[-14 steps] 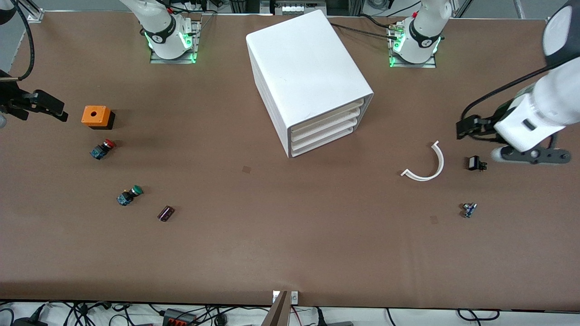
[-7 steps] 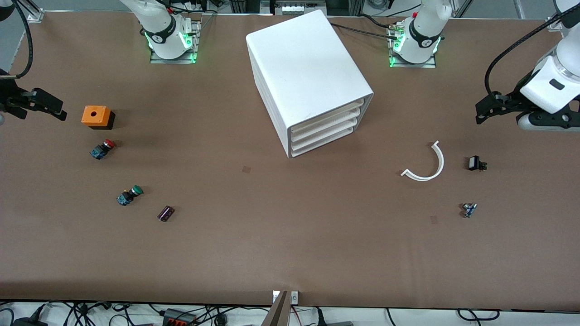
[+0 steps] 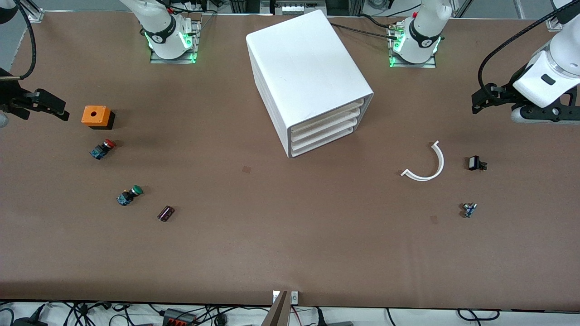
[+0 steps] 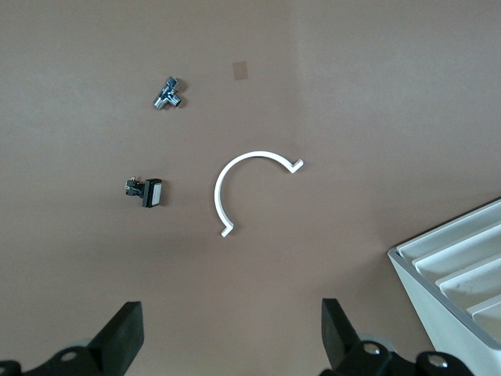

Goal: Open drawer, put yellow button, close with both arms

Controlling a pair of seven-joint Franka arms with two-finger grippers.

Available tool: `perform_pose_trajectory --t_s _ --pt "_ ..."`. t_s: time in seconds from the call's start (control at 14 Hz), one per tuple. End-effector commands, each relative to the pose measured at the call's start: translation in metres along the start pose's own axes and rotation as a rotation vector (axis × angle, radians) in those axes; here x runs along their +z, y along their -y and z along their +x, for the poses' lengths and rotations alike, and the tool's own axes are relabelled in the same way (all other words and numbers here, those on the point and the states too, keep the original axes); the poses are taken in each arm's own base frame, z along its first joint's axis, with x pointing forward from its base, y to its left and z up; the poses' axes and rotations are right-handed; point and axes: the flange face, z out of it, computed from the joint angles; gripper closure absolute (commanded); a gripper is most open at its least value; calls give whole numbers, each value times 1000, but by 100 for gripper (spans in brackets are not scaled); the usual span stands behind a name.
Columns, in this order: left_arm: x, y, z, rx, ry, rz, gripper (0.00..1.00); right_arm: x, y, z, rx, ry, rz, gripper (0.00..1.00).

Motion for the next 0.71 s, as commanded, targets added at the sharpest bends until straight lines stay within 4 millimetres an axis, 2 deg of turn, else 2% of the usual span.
perform_pose_trajectory --t_s 0.0,0.64 --pt "-7 -1 -2 29 3 -15 0 0 1 -4 -5 -1 -5 0" --pt "-7 -3 -2 68 7 -32 0 3 1 -3 -5 2 -4 0"
